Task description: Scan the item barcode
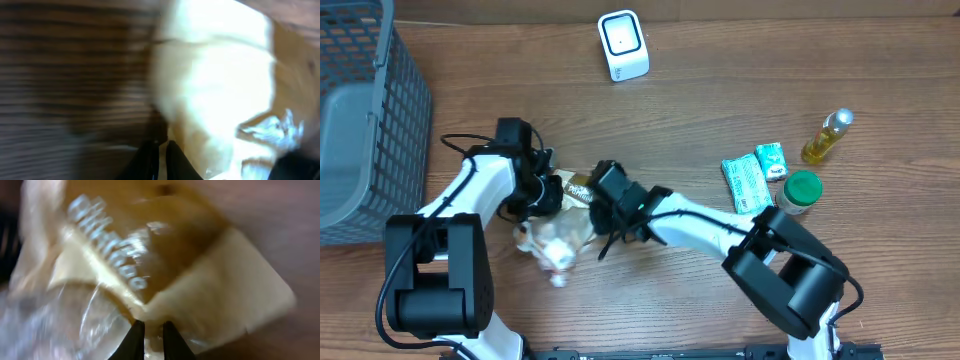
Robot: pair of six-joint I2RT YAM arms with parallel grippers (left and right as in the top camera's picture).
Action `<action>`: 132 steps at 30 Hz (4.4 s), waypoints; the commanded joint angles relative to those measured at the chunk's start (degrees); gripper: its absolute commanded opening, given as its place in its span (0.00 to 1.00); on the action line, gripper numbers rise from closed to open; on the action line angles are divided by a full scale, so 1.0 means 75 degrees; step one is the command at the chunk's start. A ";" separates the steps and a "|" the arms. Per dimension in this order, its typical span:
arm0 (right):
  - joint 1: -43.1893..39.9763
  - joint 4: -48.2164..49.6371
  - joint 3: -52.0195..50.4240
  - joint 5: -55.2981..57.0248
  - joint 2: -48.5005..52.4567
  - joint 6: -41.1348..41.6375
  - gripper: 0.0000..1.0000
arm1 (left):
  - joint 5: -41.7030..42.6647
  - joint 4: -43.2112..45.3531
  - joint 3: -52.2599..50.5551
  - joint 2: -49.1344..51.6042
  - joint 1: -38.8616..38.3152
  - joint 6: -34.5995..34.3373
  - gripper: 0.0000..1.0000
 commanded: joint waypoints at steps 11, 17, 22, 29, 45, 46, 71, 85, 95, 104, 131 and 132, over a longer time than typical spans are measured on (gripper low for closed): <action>-0.1580 -0.1008 -0.0047 -0.1428 0.0102 -0.0032 0.17 | 0.0353 0.0889 0.0003 0.0026 -0.1055 -0.0114 0.18; -0.2203 -0.1766 -0.0050 -0.1582 -0.0562 -0.0230 0.17 | 0.0192 0.0723 0.0347 -0.0035 -0.0956 -0.0079 0.17; -0.2206 -0.1985 -0.0050 -0.1588 -0.0766 -0.0697 0.19 | 0.0361 -0.0577 0.1670 -0.0455 -0.0519 -0.0230 0.29; -0.2183 -0.1131 -0.0050 -0.1297 -0.0764 -0.0699 0.64 | 0.1378 -0.1941 0.2419 -0.1084 -0.0516 -0.0251 0.49; -0.1999 0.1040 -0.0050 -0.0860 0.0020 -0.0699 0.48 | 0.1947 -0.2699 0.0664 -0.0953 -0.0962 -0.0306 0.04; -0.2002 0.0962 -0.0050 -0.0860 0.0050 -0.0699 0.48 | 0.1944 -0.2678 0.0580 -0.0953 -0.0962 -0.0306 0.04; -0.2425 -0.0997 0.0082 -0.1950 -0.0522 -0.1224 0.35 | 0.1743 -0.2311 -0.0070 -0.0953 -0.0962 -0.0315 0.09; -0.2090 0.1376 0.0146 -0.1923 -0.0038 -0.2509 0.66 | 0.1734 -0.3115 -0.0070 -0.0953 -0.0962 -0.0312 0.07; -0.1915 0.1084 0.0146 -0.1929 0.0434 -0.2474 0.65 | 0.0799 -0.2745 -0.0350 -0.0953 -0.0962 -0.1649 0.10; -0.2218 -0.0831 0.0154 -0.1955 -0.0198 -0.2212 0.55 | 0.0761 -0.0906 -0.1035 -0.0953 -0.0962 -0.2267 0.16; -0.2273 -0.3136 0.0146 -0.1932 -0.0507 -0.1568 1.00 | -0.0023 -0.3404 0.1851 -0.0959 -0.0950 -0.1740 0.33; -0.2273 -0.3153 0.0146 -0.1929 -0.0507 -0.1568 1.00 | -0.0172 -0.3483 0.1737 -0.0959 -0.0965 -0.1740 0.33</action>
